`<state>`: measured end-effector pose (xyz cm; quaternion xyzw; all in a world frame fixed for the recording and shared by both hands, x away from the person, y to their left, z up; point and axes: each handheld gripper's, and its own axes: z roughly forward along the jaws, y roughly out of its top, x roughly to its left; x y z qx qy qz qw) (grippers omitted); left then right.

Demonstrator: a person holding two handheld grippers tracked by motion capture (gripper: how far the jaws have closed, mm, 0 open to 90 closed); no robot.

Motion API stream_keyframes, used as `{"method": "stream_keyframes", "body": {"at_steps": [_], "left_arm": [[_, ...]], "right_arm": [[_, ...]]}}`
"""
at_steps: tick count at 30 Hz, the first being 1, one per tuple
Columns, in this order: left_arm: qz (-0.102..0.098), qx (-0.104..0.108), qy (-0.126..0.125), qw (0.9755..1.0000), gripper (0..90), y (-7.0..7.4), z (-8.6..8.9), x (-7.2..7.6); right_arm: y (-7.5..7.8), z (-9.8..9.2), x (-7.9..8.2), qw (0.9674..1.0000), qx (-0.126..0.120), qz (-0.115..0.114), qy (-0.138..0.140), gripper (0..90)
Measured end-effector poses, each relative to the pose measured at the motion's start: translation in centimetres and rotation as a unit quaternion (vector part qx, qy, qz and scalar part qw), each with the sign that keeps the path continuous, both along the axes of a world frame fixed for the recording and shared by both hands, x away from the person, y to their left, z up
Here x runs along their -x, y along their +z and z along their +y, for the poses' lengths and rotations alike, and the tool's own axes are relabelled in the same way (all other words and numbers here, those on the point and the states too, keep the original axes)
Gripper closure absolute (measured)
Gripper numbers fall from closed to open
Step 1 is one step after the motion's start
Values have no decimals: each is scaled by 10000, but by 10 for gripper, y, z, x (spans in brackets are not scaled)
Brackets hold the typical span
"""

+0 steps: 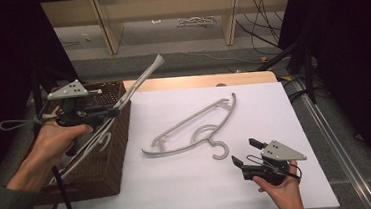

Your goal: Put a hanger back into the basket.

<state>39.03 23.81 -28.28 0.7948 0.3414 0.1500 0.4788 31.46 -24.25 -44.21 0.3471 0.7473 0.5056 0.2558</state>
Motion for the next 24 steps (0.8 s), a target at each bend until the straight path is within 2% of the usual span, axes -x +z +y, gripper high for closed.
{"method": "stream_keyframes", "body": {"at_steps": [1,2,5,6,8,9,10,11,12,15,18,19,22,24], "left_arm": [[-5,44,2,10000,817,-3,2,0],[49,-46,20,10000,816,-5,7,0],[38,-7,97,9999,816,-14,16,-1],[52,-62,122,9999,816,-15,20,-1],[54,-33,198,9998,816,-20,27,-2],[51,-21,295,9996,816,-23,37,-2],[51,-21,295,9996,816,-23,37,-2],[83,-10,328,9994,816,-24,43,-2],[39,15,369,9993,816,-26,48,-3],[15,-73,550,9985,816,-31,63,-5],[-3,-111,731,9973,816,-40,78,-8],[17,-207,772,9968,816,-42,82,-9],[-4,-136,846,9963,816,-52,92,-11],[-7,-186,861,9961,816,-56,97,-12]], "right_arm": [[0,0,0,10000,0,0,0,194],[0,0,0,10000,7,-3,-9,194],[0,0,1,10000,-20,58,-13,193],[0,0,0,10000,4,11,-6,193],[0,0,0,10000,14,-4,-13,193],[0,-1,0,10000,-2,-5,-20,194],[0,-1,0,10000,-2,-5,-20,194],[0,0,1,10000,-15,88,-27,193],[0,-1,0,10000,17,-7,-25,194],[0,-1,0,10000,-8,-13,-32,193],[0,0,1,10000,-25,79,-29,194],[0,0,1,10000,-21,78,-37,193],[-1,0,0,10000,10,-7,-30,193],[0,0,0,9999,-35,120,-26,193]]}}
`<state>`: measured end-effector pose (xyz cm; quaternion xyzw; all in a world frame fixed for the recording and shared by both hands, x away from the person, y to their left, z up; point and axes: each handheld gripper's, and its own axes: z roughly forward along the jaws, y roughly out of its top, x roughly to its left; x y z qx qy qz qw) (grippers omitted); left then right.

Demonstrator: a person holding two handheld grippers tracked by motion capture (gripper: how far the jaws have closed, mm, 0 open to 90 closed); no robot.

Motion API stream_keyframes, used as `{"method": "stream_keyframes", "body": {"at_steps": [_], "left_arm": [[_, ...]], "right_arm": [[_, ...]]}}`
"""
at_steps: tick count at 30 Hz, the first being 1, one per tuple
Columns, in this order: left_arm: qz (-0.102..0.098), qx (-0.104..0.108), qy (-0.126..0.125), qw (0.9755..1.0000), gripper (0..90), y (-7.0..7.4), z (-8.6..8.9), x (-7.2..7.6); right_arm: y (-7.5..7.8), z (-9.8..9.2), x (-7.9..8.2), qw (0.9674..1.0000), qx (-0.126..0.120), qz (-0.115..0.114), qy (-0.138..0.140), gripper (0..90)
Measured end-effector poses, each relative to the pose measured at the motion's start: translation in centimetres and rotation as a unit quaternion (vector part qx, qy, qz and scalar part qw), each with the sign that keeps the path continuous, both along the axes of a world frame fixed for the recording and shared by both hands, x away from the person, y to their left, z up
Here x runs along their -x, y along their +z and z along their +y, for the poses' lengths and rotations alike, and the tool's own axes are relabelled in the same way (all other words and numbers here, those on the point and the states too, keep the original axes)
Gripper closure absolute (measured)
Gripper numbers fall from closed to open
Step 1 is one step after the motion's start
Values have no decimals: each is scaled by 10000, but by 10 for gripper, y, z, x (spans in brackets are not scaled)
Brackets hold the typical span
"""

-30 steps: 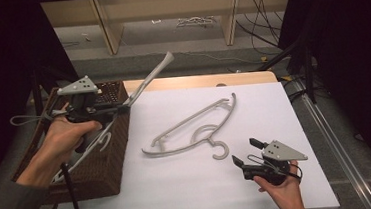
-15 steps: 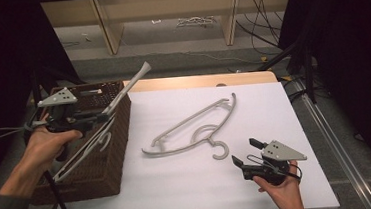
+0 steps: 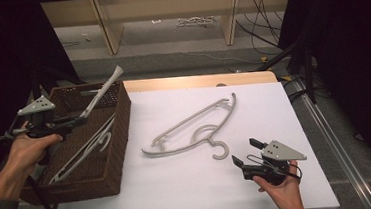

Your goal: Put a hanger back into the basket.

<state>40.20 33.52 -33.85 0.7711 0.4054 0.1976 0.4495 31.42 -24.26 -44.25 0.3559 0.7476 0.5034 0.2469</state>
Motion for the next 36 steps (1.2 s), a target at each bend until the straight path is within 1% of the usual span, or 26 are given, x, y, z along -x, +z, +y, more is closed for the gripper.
{"method": "stream_keyframes", "body": {"at_steps": [2,3,4,5,6,7,8,9,10,13,15,16,17,19,20,23,25,26,27,28,29,30,31,34,35,36], "left_arm": [[-13,-23,-7,10000,816,-4,4,0],[1,-18,2,10000,816,-5,6,0],[8,-14,24,10000,816,-7,8,1],[-5,-8,33,10000,816,-9,10,2],[-22,8,10,10000,816,-10,12,3],[-29,20,-8,10000,816,-12,13,4],[-51,-32,-17,10000,816,-13,16,6],[-52,-48,1,10000,816,-14,17,7],[-55,-19,-27,10000,816,-16,20,7],[-36,-28,-31,10000,816,-21,27,10],[15,-59,-67,10000,816,-26,30,13],[25,-108,-44,9999,815,-28,31,14],[59,-146,-34,9999,815,-29,32,14],[143,-194,12,9997,815,-32,34,14],[198,-144,20,9997,815,-35,35,15],[248,-104,-42,9996,816,-40,34,14],[300,-305,-131,9990,816,-41,31,14],[392,-440,-175,9981,816,-43,28,13],[448,-527,-208,9974,815,-45,26,11],[486,-509,-180,9974,814,-47,24,10],[510,-534,-195,9971,814,-49,22,10],[565,-582,-202,9965,813,-52,20,8],[578,-647,-219,9960,813,-53,19,8],[636,-656,-246,9955,813,-58,16,7],[644,-686,-266,9952,813,-59,15,7],[660,-721,-275,9948,813,-60,15,6]], "right_arm": [[-2,1,-1,10000,-68,-42,0,193],[-1,0,0,10000,26,7,-19,194],[-1,0,0,10000,24,-2,-20,194],[-1,-1,-1,9999,50,-102,-20,193],[-1,0,0,10000,19,-2,-20,193],[-1,0,0,10000,19,-2,-20,193],[-1,0,0,10000,2,34,-29,193],[-1,-1,-1,9999,55,-90,-35,193],[-1,-1,-1,9999,53,-79,-39,193],[-1,-1,-1,10000,46,-76,-31,194],[-1,-1,-2,9999,43,-97,-53,194],[-2,0,-1,10000,-5,-34,-65,193],[-2,0,-1,10000,15,-8,-53,194],[-2,0,-1,10000,6,-26,-59,194],[-2,1,-1,10000,3,-24,-55,194],[-2,1,-1,10000,23,-9,-40,194],[-2,1,-1,10000,15,-18,-42,193],[-2,1,-1,10000,22,-11,-41,193],[-2,1,-1,10000,21,-1,-35,194],[-2,0,-2,9999,36,-99,-39,194],[-1,0,-1,10000,57,-55,-17,194],[0,0,0,9999,82,56,-18,195],[-2,0,-2,9999,55,-106,-24,195],[-1,0,-1,9999,65,-90,-9,195],[-1,0,0,10000,27,-4,-2,195],[-2,1,-1,10000,43,-77,-18,195]]}}
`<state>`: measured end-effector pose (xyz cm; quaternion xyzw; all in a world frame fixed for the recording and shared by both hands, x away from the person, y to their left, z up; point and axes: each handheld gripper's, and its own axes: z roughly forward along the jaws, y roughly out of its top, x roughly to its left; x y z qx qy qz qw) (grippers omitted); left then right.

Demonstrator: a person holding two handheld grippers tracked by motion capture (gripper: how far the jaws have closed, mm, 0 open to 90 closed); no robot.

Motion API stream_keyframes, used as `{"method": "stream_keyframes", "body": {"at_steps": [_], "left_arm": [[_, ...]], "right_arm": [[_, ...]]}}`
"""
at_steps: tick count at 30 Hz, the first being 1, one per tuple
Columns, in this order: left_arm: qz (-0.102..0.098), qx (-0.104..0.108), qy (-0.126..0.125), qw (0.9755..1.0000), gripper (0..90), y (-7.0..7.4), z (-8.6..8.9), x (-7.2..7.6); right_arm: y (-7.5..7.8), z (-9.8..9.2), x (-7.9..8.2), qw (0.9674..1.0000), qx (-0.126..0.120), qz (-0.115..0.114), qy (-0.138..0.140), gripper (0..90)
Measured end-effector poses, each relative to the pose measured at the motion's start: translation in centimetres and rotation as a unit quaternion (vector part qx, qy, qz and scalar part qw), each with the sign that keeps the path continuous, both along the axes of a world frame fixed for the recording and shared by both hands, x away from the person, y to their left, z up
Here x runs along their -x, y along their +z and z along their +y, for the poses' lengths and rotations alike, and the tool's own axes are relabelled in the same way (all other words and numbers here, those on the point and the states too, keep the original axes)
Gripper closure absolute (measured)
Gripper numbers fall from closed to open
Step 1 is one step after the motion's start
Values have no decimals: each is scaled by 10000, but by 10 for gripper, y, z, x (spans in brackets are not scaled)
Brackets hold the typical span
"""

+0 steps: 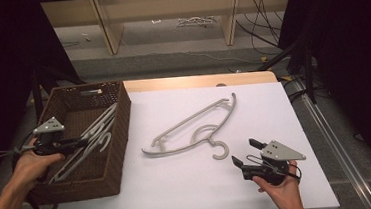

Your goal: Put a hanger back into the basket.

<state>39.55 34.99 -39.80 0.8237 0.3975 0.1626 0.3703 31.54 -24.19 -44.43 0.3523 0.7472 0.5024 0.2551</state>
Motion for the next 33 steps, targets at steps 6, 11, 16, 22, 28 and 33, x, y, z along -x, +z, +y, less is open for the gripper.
{"method": "stream_keyframes", "body": {"at_steps": [6,11,16,22,28,33], "left_arm": [[248,-190,-130,9994,814,-10,-2,-1],[377,-242,-85,9990,812,-16,-3,-2],[461,-185,7,9988,776,-19,-5,-3],[277,126,174,9994,712,-11,-1,1],[39,162,187,9997,544,-1,-5,6],[-90,445,603,9972,406,10,-9,10]], "right_arm": [[0,1,1,10000,4,70,28,195],[1,0,1,9999,66,138,35,195],[1,0,2,9999,68,148,37,196],[-1,2,0,9999,-53,79,72,196],[-1,2,0,9999,-56,79,82,196],[-1,2,0,9999,-61,87,68,196]]}}
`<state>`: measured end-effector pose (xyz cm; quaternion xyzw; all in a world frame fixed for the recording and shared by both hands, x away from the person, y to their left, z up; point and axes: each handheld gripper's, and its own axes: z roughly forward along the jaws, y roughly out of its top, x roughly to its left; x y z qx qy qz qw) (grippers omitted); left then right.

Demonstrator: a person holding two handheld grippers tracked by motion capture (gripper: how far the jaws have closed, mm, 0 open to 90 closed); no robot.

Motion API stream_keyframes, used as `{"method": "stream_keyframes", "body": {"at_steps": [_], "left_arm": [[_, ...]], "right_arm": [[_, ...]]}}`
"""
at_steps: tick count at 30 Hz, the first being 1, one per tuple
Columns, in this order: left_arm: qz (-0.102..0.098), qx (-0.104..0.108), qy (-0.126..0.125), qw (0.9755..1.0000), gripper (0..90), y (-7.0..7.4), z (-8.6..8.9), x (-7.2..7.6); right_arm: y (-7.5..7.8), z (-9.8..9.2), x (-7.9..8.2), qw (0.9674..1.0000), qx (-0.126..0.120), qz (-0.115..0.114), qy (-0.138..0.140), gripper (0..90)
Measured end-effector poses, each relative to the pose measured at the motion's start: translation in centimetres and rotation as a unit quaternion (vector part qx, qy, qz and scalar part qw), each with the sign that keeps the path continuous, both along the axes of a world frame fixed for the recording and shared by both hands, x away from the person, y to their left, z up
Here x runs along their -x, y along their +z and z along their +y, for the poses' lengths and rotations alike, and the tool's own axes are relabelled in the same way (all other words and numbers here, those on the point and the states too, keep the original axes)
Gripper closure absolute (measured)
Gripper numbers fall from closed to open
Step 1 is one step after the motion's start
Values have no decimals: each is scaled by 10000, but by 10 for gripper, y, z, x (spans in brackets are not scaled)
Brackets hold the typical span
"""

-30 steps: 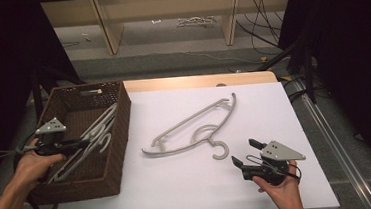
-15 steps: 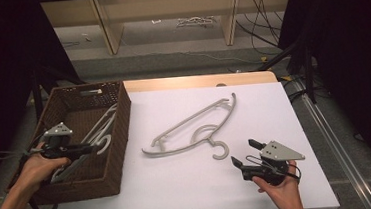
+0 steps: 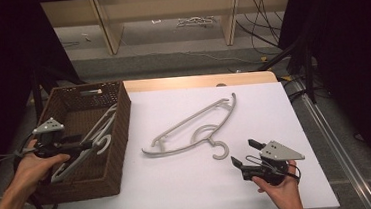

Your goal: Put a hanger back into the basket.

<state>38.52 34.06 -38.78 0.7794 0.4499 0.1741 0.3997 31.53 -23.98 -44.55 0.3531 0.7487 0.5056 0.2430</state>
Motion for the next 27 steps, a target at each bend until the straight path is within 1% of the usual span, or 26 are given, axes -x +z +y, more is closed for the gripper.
{"method": "stream_keyframes", "body": {"at_steps": [1,2,3,4,5,6,7,9,11,12,14,15,16,19,20,21,22,23,24,26,27], "left_arm": [[-29,51,16,10000,395,3,-1,2],[-105,62,23,9999,387,6,-3,3],[-177,98,37,9998,378,9,-4,5],[-213,172,43,9996,366,13,-6,7],[-285,291,78,9991,357,16,-10,9],[-310,342,77,9989,350,18,-12,11],[-378,333,82,9987,347,21,-15,13],[-453,390,6,9982,330,26,-22,17],[-566,375,-45,9977,327,31,-29,22],[-614,364,-127,9974,320,34,-33,25],[-663,414,-214,9967,307,39,-39,29],[-696,428,-215,9964,297,41,-42,31],[-741,440,-253,9960,288,44,-45,34],[-831,574,-319,9944,271,49,-58,40],[-877,596,-373,9937,266,49,-62,42],[-897,640,-423,9930,263,50,-66,44],[-930,711,-461,9921,256,50,-71,46],[-956,766,-481,9913,255,50,-74,48],[-1012,885,-495,9897,252,48,-79,49],[-1016,990,-520,9885,239,45,-86,51],[-1041,1066,-563,9872,237,42,-90,53]], "right_arm": [[0,0,0,10000,-13,-14,14,196],[2,-2,1,9999,96,28,-23,196],[3,-2,1,9999,132,86,-9,196],[0,0,0,10000,-10,-8,17,196],[0,0,0,10000,-11,-10,17,196],[2,-2,1,9999,116,47,-12,196],[2,-1,1,10000,37,9,-15,196],[1,-1,0,10000,58,-15,-12,196],[2,-1,1,10000,62,-13,-12,196],[2,-2,0,9999,96,-101,-13,196],[3,-3,1,9999,150,-59,-16,196],[3,-2,2,9999,124,43,-2,196],[2,-2,0,9999,106,-101,0,196],[2,-2,0,9999,90,-108,1,196],[2,-1,1,10000,78,-32,9,196],[2,-1,1,10000,81,-56,6,197],[3,-1,1,10000,60,-33,0,197],[3,-1,1,10000,43,-38,9,197],[3,-2,1,9999,65,-133,7,197],[3,-2,1,9999,65,-135,15,197],[3,-1,1,9999,42,-120,6,197]]}}
